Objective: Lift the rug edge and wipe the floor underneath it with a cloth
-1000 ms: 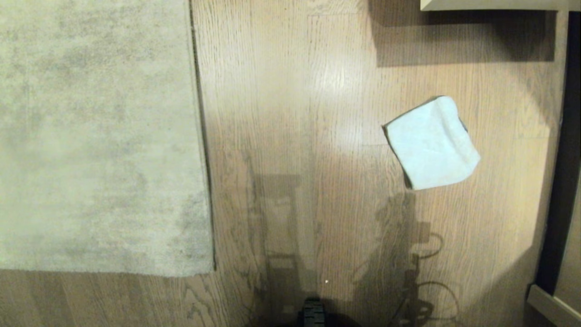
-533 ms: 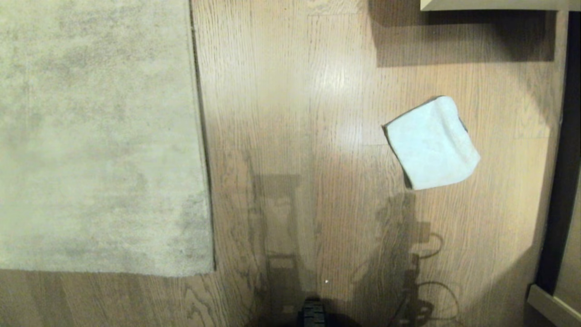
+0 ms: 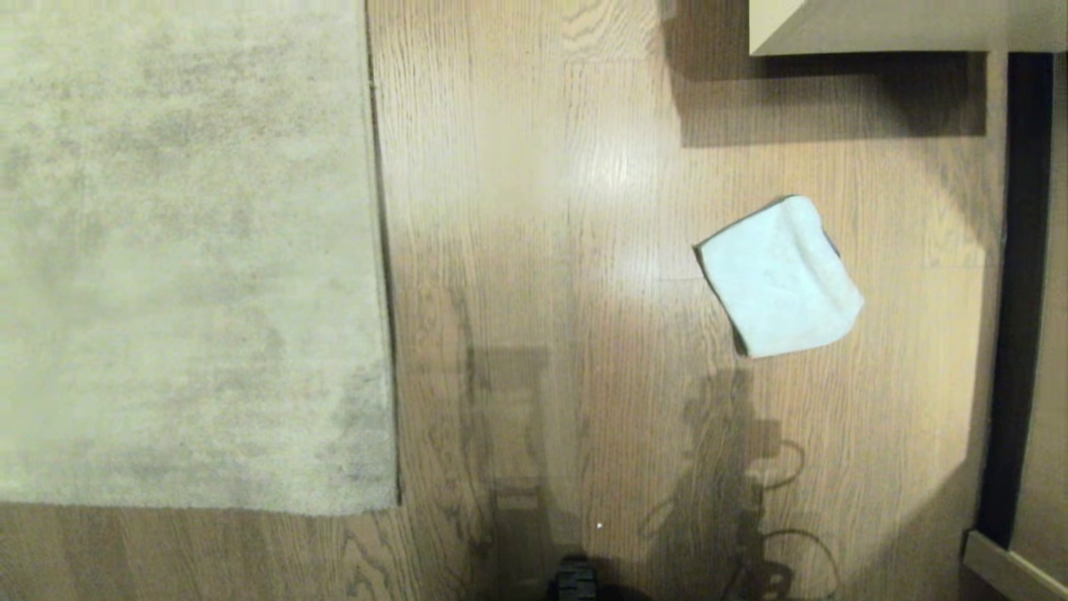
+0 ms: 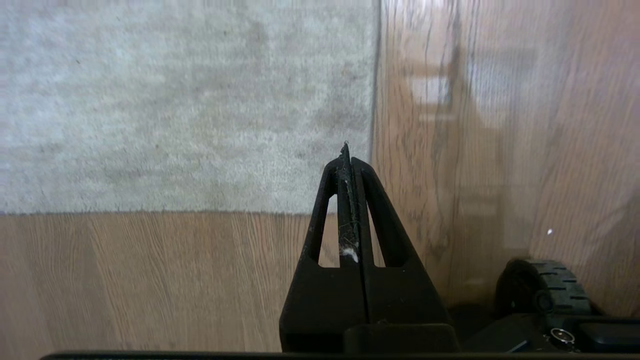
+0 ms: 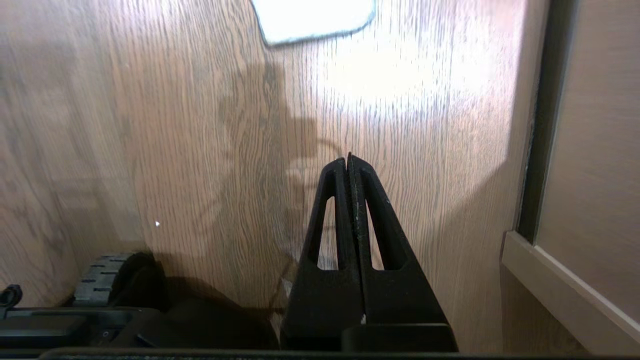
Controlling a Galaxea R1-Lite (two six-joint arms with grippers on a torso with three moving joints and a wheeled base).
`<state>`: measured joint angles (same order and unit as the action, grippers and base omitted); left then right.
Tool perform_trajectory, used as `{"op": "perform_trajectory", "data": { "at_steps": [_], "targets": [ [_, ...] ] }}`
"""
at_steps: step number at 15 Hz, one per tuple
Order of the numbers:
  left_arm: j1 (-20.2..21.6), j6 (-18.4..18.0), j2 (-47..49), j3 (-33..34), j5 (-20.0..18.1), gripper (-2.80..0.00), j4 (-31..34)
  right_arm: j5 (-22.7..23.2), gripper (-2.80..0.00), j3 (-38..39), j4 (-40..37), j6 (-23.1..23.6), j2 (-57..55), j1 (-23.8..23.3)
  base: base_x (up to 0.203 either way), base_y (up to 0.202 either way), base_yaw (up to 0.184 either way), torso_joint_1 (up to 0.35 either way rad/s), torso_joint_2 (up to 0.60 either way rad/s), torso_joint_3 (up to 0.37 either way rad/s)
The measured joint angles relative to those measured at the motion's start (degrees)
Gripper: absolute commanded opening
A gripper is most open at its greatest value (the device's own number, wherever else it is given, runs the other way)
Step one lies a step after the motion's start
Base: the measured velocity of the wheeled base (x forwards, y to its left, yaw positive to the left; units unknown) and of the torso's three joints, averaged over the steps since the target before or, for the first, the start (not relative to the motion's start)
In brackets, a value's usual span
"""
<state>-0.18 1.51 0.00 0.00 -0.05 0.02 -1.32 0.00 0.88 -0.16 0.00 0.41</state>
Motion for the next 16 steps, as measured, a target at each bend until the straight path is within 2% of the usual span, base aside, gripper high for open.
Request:
{"op": "perform_trajectory", "data": {
  "at_steps": [16],
  "targets": [
    [0.0,0.0,0.0,0.0,0.0,-2.8,0.0,0.0,-2.8,0.0,0.0,0.0,0.0,0.0,0.0,0.0,0.0,0.002,0.0,0.202]
  ]
}}
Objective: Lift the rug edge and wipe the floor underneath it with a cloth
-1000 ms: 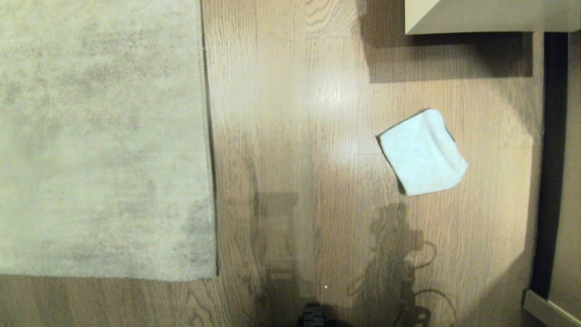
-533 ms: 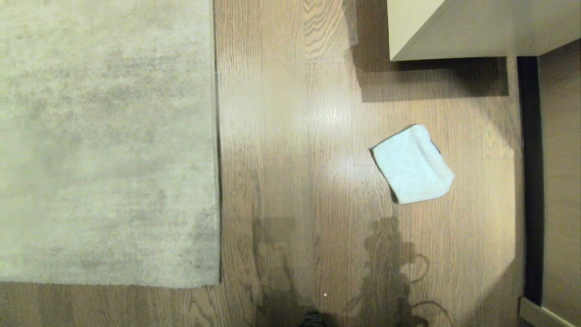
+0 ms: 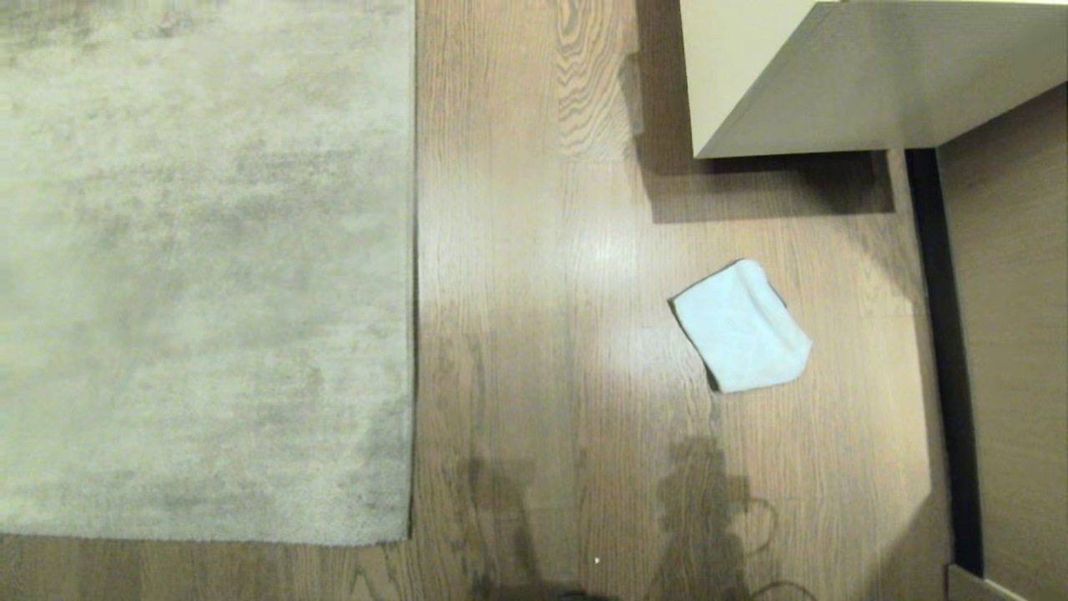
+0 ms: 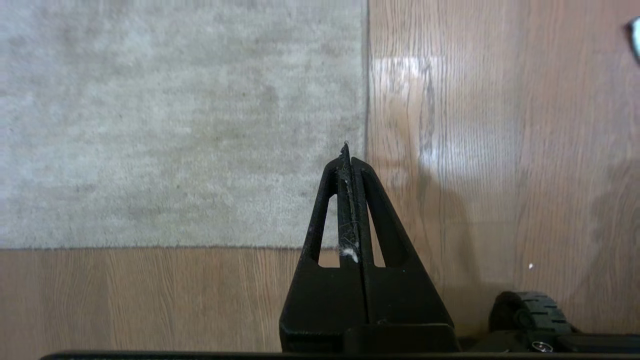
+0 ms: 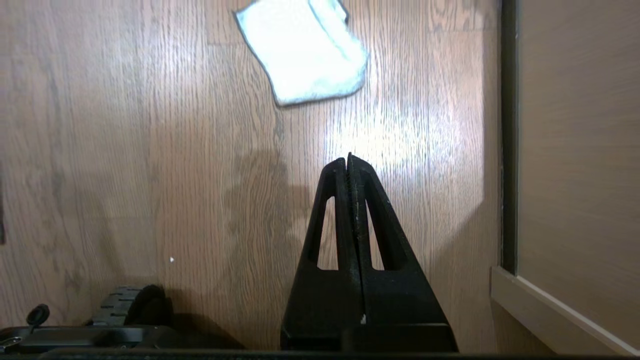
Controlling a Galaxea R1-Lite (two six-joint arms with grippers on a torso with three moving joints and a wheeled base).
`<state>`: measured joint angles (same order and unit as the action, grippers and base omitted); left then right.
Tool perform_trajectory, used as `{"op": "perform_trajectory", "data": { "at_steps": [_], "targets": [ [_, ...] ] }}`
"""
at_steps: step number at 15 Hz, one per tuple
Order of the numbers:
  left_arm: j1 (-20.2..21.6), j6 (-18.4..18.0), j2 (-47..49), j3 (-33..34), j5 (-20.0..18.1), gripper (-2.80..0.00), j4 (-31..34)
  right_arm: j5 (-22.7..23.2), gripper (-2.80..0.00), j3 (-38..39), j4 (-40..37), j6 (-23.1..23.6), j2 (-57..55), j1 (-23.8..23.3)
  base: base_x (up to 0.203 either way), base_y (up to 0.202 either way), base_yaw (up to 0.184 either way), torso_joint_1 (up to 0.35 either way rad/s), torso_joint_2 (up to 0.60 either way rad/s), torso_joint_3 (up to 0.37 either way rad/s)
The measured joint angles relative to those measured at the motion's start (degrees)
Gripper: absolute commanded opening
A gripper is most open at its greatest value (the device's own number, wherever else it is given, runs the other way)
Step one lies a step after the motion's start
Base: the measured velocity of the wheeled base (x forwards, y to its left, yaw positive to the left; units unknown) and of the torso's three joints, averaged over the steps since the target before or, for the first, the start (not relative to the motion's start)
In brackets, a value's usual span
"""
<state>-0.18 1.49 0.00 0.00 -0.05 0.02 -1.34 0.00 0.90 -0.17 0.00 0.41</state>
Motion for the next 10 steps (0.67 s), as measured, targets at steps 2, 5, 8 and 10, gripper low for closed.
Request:
{"op": "perform_trajectory", "data": {
  "at_steps": [2,5,8,10],
  "targets": [
    [0.0,0.0,0.0,0.0,0.0,-2.8,0.0,0.0,-2.8,0.0,0.0,0.0,0.0,0.0,0.0,0.0,0.0,0.003,0.0,0.197],
    [0.0,0.0,0.0,0.0,0.0,-2.8,0.1,0.0,-2.8,0.0,0.0,0.0,0.0,0.0,0.0,0.0,0.0,0.006,0.0,0.199],
    [0.0,0.1,0.0,0.0,0.0,-2.8,0.0,0.0,-2.8,0.0,0.0,0.0,0.0,0.0,0.0,0.0,0.0,0.004,0.0,0.204],
    [0.0,0.0,0.0,0.0,0.0,-2.8,0.0,0.0,-2.8,0.0,0.0,0.0,0.0,0.0,0.0,0.0,0.0,0.001,0.0,0.206]
  ]
}}
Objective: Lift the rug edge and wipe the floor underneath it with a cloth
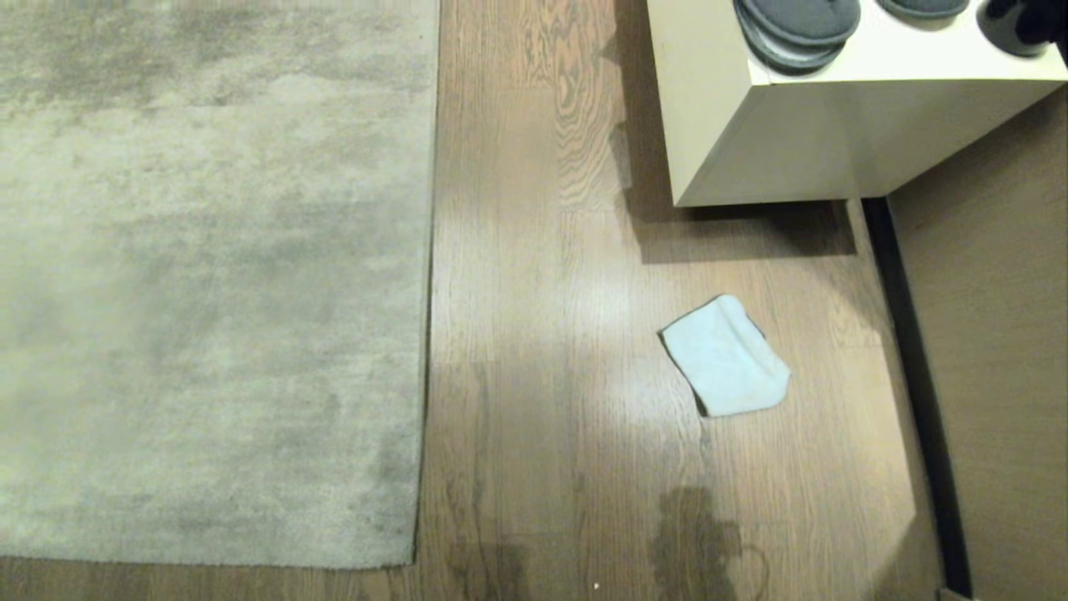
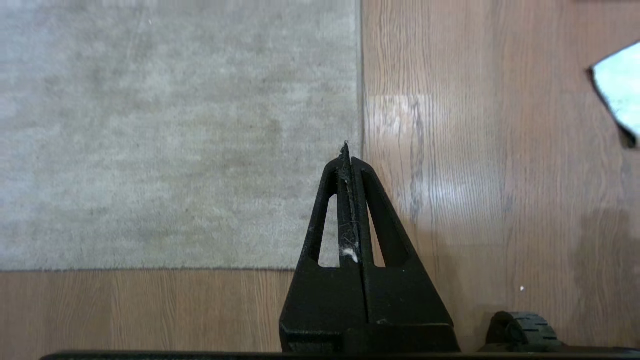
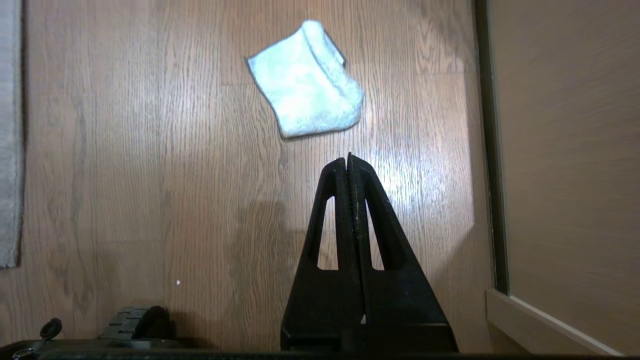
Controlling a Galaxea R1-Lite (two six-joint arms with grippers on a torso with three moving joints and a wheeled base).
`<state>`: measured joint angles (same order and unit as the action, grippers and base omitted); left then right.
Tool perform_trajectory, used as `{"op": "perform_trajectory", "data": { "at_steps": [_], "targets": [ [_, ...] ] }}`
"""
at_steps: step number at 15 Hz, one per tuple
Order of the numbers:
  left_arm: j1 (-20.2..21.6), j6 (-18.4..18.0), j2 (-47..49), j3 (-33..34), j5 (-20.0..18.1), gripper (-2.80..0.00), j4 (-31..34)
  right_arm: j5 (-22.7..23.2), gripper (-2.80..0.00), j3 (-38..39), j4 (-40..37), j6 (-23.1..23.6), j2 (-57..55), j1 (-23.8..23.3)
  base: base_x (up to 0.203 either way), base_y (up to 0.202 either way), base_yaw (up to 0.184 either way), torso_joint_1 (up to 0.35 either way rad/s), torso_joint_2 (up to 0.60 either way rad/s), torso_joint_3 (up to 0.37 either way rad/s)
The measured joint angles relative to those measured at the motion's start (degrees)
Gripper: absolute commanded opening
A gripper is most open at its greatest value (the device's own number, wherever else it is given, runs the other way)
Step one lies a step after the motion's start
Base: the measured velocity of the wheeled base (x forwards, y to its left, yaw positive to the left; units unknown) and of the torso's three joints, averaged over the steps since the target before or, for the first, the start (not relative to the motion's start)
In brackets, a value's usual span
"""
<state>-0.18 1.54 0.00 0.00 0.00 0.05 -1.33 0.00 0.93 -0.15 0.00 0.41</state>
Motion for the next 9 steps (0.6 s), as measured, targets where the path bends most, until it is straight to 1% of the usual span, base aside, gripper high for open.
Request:
{"op": "perform_trajectory", "data": {
  "at_steps": [9],
  "targets": [
    [0.0,0.0,0.0,0.0,0.0,-2.8,0.0,0.0,-2.8,0.0,0.0,0.0,0.0,0.0,0.0,0.0,0.0,0.001,0.0,0.205]
  ]
}}
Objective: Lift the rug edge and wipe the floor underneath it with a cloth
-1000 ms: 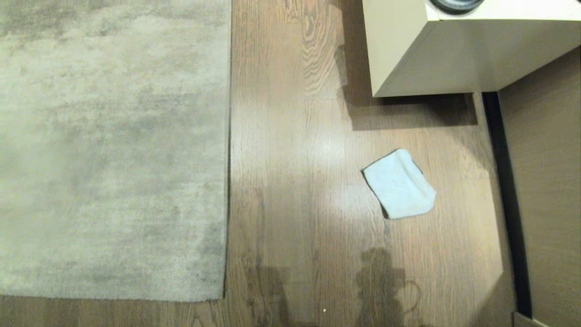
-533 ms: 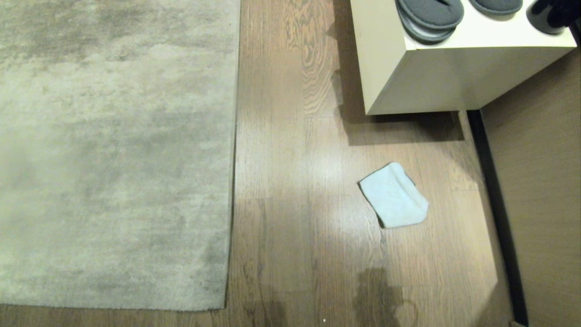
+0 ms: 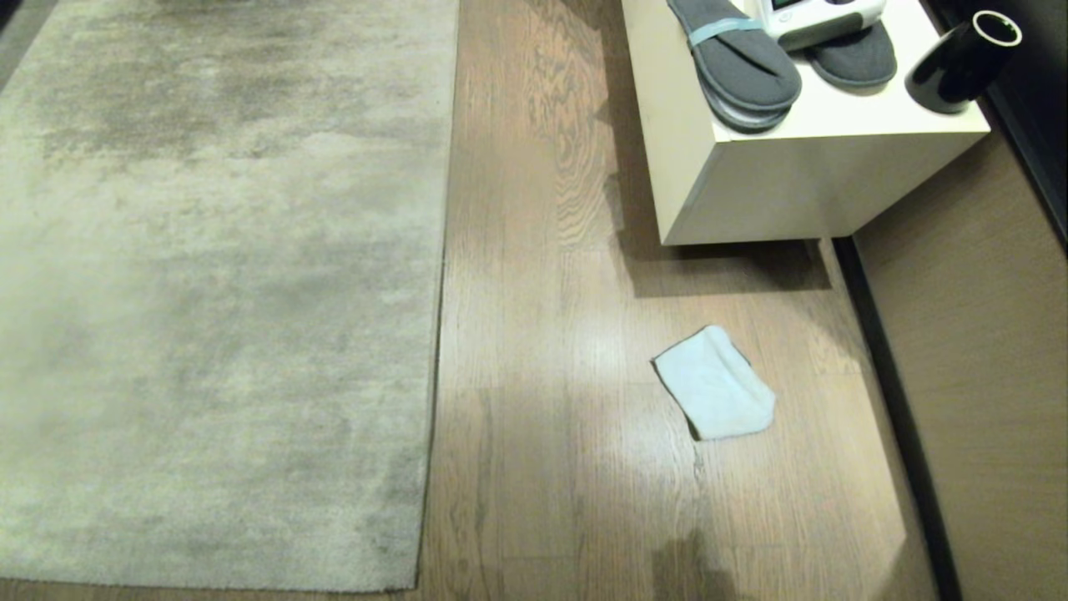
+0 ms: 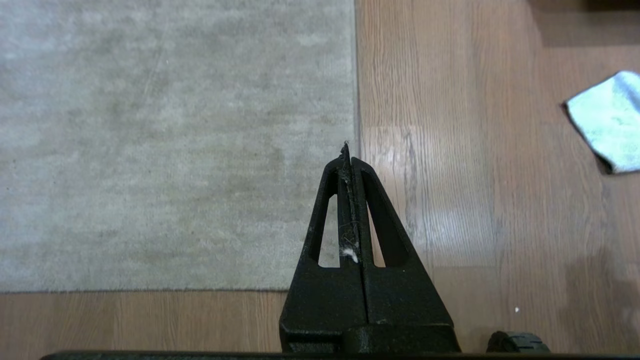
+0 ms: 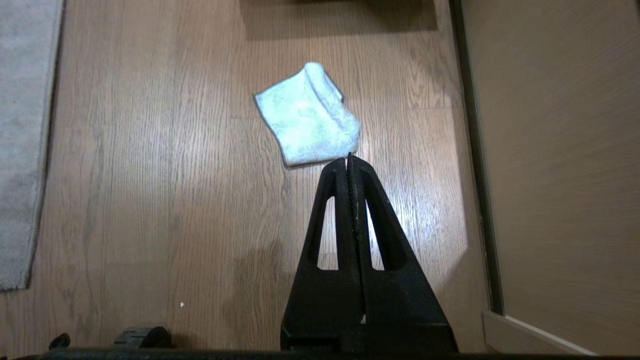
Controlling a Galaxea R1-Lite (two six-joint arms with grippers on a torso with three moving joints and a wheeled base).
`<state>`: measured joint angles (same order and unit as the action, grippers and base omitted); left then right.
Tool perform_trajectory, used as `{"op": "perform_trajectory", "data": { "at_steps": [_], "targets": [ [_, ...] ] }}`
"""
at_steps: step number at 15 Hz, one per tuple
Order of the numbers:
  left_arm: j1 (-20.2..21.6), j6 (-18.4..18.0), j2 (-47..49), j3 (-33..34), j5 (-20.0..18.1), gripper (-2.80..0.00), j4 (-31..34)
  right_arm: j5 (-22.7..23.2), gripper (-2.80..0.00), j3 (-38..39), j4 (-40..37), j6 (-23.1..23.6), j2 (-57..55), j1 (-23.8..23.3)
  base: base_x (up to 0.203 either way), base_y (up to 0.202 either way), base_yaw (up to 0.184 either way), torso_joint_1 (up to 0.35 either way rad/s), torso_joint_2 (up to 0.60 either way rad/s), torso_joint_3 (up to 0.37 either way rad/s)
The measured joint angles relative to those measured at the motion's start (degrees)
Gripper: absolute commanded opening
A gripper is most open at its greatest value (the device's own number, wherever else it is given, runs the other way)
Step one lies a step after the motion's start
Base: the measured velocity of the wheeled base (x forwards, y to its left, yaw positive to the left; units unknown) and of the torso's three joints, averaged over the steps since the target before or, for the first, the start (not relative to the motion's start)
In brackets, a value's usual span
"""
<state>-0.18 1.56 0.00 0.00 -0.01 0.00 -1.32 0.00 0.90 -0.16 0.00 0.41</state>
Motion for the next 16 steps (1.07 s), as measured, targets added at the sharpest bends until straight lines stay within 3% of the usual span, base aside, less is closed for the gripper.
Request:
{"op": "perform_trajectory", "data": {
  "at_steps": [16],
  "targets": [
    [0.0,0.0,0.0,0.0,0.0,-2.8,0.0,0.0,-2.8,0.0,0.0,0.0,0.0,0.0,0.0,0.0,0.0,0.002,0.0,0.202]
  ]
}}
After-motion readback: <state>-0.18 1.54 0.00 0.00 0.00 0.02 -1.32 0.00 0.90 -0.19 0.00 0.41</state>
